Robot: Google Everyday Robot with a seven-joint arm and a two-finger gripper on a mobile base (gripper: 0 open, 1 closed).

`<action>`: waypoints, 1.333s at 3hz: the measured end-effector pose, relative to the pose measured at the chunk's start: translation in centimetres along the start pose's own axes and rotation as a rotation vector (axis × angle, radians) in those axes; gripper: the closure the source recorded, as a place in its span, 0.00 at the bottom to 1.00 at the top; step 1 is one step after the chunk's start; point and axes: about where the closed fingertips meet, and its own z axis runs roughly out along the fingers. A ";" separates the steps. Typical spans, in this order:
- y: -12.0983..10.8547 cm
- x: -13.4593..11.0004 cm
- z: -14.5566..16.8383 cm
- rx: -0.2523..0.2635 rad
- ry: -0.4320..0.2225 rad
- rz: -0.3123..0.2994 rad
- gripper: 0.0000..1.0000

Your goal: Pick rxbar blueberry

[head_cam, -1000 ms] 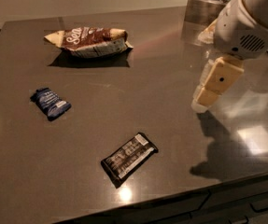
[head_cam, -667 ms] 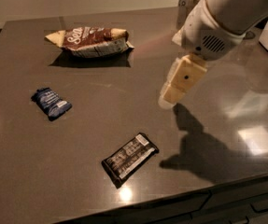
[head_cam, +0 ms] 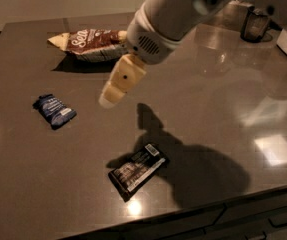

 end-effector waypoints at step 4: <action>6.4 -10.3 13.0 0.019 0.065 -0.007 0.00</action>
Offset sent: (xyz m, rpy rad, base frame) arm -0.0063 0.1700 -0.0316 0.0392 -0.0238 -0.0152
